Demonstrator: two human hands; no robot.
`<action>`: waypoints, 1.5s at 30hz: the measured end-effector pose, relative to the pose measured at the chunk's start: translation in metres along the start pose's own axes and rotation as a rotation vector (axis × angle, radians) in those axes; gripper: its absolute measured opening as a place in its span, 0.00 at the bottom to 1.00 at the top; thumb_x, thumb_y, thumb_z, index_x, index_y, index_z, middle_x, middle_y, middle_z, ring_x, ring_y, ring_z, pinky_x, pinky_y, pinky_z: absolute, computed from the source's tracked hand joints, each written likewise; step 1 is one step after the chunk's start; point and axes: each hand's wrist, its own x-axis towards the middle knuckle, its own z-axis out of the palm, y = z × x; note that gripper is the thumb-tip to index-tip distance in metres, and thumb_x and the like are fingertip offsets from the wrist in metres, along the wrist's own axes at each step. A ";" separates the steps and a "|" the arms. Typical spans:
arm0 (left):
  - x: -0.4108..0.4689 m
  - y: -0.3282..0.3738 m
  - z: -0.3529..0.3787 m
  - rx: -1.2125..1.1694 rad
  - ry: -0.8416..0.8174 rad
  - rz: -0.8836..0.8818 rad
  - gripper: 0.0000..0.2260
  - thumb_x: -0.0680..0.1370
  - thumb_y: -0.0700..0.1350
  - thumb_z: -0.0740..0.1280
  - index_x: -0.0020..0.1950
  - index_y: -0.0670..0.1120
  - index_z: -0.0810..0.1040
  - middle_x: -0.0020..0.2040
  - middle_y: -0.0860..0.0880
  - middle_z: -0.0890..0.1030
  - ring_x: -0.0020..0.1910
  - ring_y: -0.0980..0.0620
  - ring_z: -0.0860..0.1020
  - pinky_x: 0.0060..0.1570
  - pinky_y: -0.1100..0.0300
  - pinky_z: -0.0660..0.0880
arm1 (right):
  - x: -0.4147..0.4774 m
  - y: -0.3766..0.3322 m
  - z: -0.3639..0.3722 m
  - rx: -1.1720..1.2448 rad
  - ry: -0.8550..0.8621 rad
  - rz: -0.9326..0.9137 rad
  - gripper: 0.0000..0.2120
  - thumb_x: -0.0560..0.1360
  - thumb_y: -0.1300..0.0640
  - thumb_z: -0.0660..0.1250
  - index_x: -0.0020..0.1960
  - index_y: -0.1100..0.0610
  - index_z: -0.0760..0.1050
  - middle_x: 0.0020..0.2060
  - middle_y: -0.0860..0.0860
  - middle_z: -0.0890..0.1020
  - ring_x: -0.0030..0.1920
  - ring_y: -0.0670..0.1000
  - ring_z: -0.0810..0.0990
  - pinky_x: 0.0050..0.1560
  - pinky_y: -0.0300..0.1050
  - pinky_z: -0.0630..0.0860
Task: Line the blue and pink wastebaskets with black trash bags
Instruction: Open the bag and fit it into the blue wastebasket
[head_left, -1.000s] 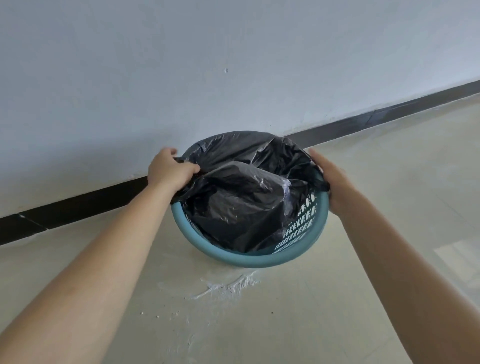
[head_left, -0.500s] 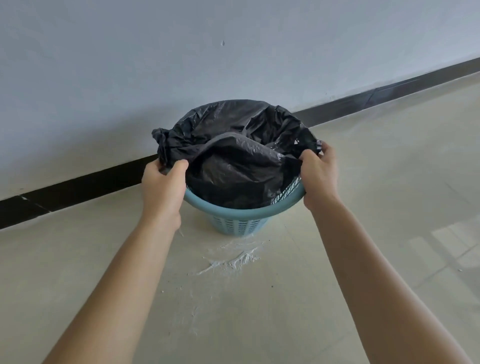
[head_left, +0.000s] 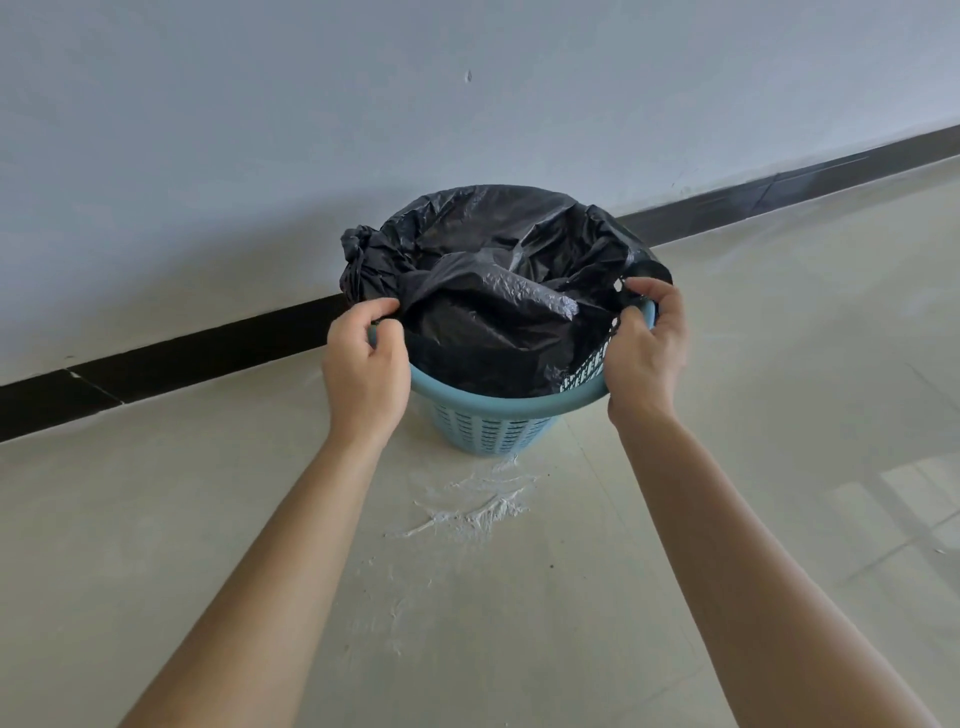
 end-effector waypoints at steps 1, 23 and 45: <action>-0.001 -0.002 -0.001 0.005 -0.028 0.003 0.16 0.74 0.44 0.60 0.60 0.49 0.78 0.57 0.50 0.79 0.56 0.51 0.77 0.59 0.49 0.74 | 0.000 0.001 0.000 -0.007 -0.022 -0.011 0.17 0.74 0.59 0.54 0.50 0.42 0.76 0.53 0.57 0.77 0.40 0.50 0.73 0.40 0.45 0.71; -0.051 -0.028 0.043 -0.154 0.382 0.148 0.07 0.80 0.37 0.52 0.50 0.36 0.69 0.43 0.41 0.70 0.39 0.53 0.70 0.41 0.66 0.67 | -0.023 0.004 0.002 0.034 0.117 0.053 0.09 0.76 0.46 0.54 0.45 0.50 0.69 0.52 0.49 0.72 0.46 0.43 0.73 0.49 0.44 0.67; -0.067 -0.003 0.052 -0.326 0.164 -0.119 0.05 0.81 0.53 0.59 0.47 0.54 0.66 0.47 0.49 0.75 0.46 0.52 0.78 0.47 0.44 0.80 | -0.006 -0.039 0.008 -0.847 0.026 -0.616 0.25 0.72 0.44 0.68 0.67 0.46 0.67 0.74 0.60 0.59 0.75 0.63 0.53 0.73 0.60 0.53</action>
